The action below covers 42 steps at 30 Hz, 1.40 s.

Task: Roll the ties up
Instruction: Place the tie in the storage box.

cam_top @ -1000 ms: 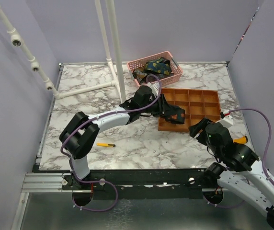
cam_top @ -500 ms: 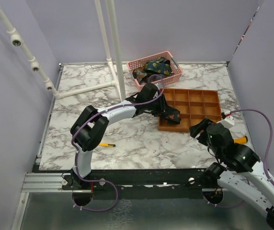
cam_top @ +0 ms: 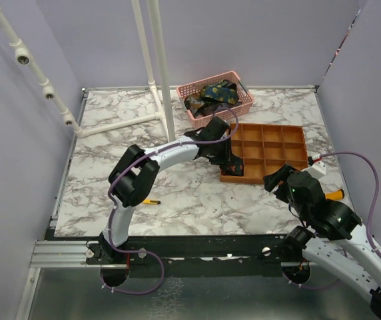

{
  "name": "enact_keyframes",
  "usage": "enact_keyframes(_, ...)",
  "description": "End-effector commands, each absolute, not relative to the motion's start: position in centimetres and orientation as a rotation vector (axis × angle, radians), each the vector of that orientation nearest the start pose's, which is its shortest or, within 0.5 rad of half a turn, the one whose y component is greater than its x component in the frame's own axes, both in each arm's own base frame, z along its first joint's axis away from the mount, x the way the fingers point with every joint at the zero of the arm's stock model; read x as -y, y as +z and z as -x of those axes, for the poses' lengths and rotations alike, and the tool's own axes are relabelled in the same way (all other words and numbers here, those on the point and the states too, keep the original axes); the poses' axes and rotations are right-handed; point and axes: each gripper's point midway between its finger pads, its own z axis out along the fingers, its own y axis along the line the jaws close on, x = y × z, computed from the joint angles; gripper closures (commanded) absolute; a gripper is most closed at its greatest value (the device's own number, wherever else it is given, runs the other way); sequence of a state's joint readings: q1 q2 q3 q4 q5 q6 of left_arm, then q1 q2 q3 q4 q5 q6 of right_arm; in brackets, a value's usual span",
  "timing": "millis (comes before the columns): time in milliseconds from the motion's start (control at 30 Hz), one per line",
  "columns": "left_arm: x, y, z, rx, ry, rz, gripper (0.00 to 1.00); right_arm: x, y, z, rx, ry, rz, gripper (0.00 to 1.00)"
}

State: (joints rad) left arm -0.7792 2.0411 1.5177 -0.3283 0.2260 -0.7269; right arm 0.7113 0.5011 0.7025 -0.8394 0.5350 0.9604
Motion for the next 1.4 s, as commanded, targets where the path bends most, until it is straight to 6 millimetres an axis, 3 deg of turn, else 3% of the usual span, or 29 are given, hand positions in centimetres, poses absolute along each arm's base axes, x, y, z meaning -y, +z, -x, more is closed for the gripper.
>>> enact_keyframes(0,39.4,3.9,-31.1,-2.726,-0.585,-0.268,1.0,-8.0,18.5,-18.8,-2.063,0.389,-0.558,0.31)
enact_keyframes(200,39.7,2.6,-30.9,-2.73,-0.396,-0.274,1.0,-8.1,18.3,-18.8,-2.071,0.386,-0.552,0.31)
enact_keyframes(367,40.7,2.6,-30.5,-2.712,-0.376,-0.276,1.0,-8.2,18.1,-18.9,-2.076,0.381,-0.543,0.31)
enact_keyframes(400,40.9,2.8,-30.3,-2.713,-0.387,-0.282,0.95,-8.2,18.1,-18.9,-2.078,0.379,-0.542,0.31)
enact_keyframes(500,41.2,3.6,-29.9,-2.707,-0.421,-0.299,0.62,-8.3,18.2,-18.9,-2.079,0.38,-0.542,0.31)
enact_keyframes(567,41.2,4.6,-29.8,-2.693,-0.437,-0.308,0.49,-8.2,18.2,-18.9,-2.078,0.38,-0.543,0.31)
enact_keyframes(933,40.4,9.7,-29.3,-2.61,-0.502,-0.326,0.03,-8.1,18.2,-18.9,-2.078,0.373,-0.55,0.31)
enact_keyframes(1200,39.5,13.6,-28.7,-2.548,-0.55,-0.352,0.01,-8.1,18.4,-18.9,-2.075,0.375,-0.55,0.31)
enact_keyframes(1367,38.5,18.2,-28.3,-2.453,-0.605,-0.317,0.01,-8.9,19.0,-18.9,-2.062,0.431,-0.484,0.3)
